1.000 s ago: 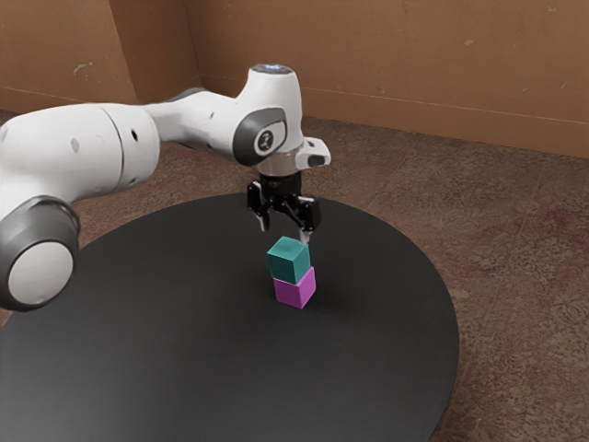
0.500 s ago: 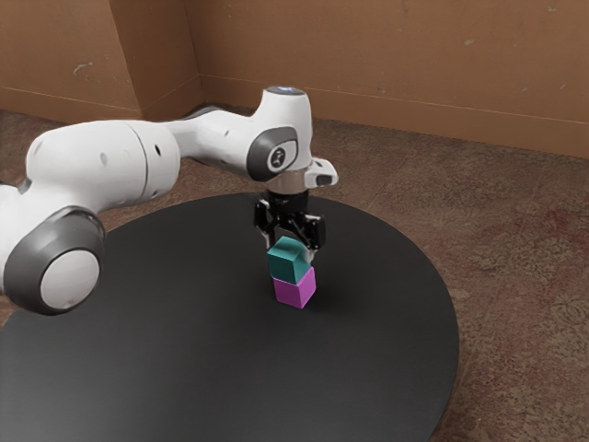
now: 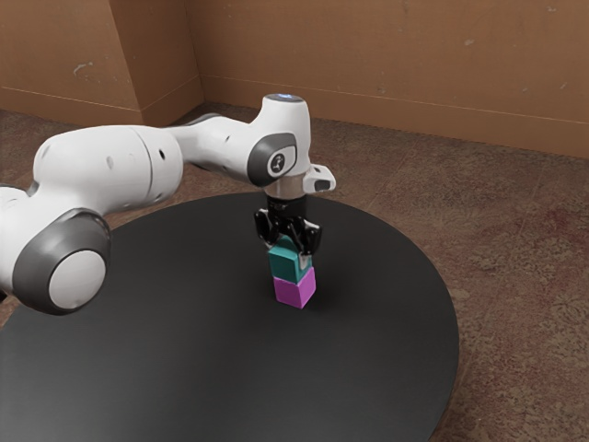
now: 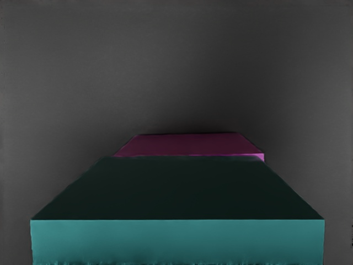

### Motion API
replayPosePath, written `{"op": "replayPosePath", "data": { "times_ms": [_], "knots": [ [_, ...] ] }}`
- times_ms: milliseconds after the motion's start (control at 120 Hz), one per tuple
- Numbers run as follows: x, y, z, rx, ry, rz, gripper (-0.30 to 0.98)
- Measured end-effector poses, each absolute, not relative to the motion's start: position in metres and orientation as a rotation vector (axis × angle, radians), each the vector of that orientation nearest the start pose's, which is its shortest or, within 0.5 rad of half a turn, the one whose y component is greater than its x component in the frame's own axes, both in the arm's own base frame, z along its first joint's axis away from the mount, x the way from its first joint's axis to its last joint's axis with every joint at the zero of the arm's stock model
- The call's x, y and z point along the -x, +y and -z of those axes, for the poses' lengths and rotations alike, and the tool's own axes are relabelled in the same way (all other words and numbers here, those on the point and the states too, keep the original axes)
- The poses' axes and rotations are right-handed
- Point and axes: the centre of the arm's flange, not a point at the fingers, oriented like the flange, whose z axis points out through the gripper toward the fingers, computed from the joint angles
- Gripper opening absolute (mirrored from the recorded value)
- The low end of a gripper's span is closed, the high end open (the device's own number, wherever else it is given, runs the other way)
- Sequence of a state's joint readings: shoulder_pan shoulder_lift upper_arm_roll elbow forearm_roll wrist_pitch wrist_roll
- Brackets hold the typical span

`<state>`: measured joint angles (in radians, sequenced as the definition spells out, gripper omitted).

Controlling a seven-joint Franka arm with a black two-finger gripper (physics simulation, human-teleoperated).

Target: Pick up the blue block with one arm, and put the blue block on the table with one arm

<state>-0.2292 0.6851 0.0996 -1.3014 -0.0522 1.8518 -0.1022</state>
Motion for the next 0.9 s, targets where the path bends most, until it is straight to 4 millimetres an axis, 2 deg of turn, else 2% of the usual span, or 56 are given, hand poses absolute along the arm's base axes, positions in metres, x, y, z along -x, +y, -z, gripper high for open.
{"op": "replayPosePath", "data": {
  "times_ms": [133, 208, 300, 367, 417, 467, 517, 625, 708, 775, 842, 900],
  "knots": [
    [-0.721, -0.107, -0.353, 3.103, 0.028, -0.133, 0.37],
    [-0.728, -0.079, -0.365, 3.100, -0.032, -0.107, 0.37],
    [-0.731, -0.040, -0.367, 3.096, -0.117, -0.108, 0.37],
    [-0.733, -0.016, -0.360, 3.094, -0.169, -0.127, 0.37],
    [-0.734, -0.003, -0.341, 3.090, -0.198, -0.166, 0.38],
    [-0.734, 0.004, -0.323, 3.088, -0.213, -0.199, 0.37],
    [-0.734, 0.006, -0.313, 3.087, -0.219, -0.215, 0.39],
    [-0.735, 0.007, -0.308, 3.090, -0.223, -0.218, 0.49],
    [-0.735, 0.007, -0.314, 3.092, -0.223, -0.204, 0.55],
    [-0.733, 0.005, -0.341, 3.095, -0.219, -0.175, 0.59],
    [-0.723, -0.007, -0.406, 3.106, -0.195, -0.109, 0.62],
    [-0.706, -0.032, -0.471, 3.108, -0.134, -0.042, 0.63]
  ]
}}
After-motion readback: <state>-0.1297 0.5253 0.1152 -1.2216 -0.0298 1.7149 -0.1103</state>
